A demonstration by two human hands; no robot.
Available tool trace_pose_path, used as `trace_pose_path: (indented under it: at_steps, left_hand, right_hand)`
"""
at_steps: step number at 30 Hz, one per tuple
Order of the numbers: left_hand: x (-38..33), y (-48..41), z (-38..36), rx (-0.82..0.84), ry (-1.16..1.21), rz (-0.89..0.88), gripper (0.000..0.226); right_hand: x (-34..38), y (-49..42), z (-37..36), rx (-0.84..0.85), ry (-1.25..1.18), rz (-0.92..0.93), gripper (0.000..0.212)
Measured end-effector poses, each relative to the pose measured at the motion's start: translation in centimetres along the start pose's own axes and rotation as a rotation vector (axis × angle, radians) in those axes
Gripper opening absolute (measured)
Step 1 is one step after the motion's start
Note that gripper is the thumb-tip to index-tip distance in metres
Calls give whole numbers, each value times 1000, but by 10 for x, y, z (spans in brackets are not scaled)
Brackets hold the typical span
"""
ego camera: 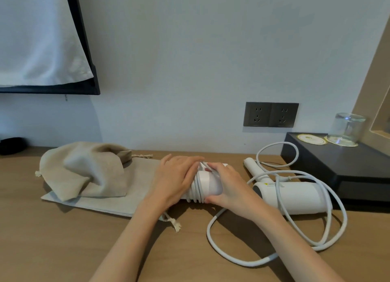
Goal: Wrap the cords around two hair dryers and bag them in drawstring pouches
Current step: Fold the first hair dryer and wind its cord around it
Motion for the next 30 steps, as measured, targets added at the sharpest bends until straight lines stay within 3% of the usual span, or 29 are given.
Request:
trace_pose_path:
  at_steps: [5, 14, 16, 18, 19, 21, 24, 27, 30]
  left_hand:
    - [-3, 1, -5, 41, -109, -39, 58]
    - [9, -8, -2, 151, -162, 67, 75]
    - [12, -8, 1, 167, -95, 77, 66]
    - [7, -8, 3, 193, 87, 85, 35]
    - [2, -8, 3, 207, 183, 71, 30]
    - [-9, -8, 2, 190, 310, 100, 46]
    - [-25, -8, -3, 95, 331, 182, 38]
    - [-39, -6, -5, 110, 384, 193, 19]
    - [-41, 0, -4, 125, 327, 124, 7]
  right_hand:
    - [2, 4, 2, -36, -4, 1, 73]
    - [-9, 9, 35, -112, 63, -64, 25]
    - [-7, 9, 36, -118, 118, -19, 25]
    - [-1, 7, 33, -119, 119, 48, 26]
    - [3, 6, 32, -125, 105, 76, 26]
    - [5, 5, 29, -150, 69, 102, 25]
    - [3, 4, 27, -178, -5, 87, 21]
    - [0, 5, 28, -247, -57, 9, 19]
    - [-8, 8, 36, -175, -281, -123, 12]
Point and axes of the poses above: each hand's wrist, its own y-axis away from the middle knuckle, its own z-axis out of the back of the hand, x = y × z, the point moved 2 cm from there along -y, towards the middle knuckle, and after that the axes turned 5 degrees about z, right-handed, at the moved point
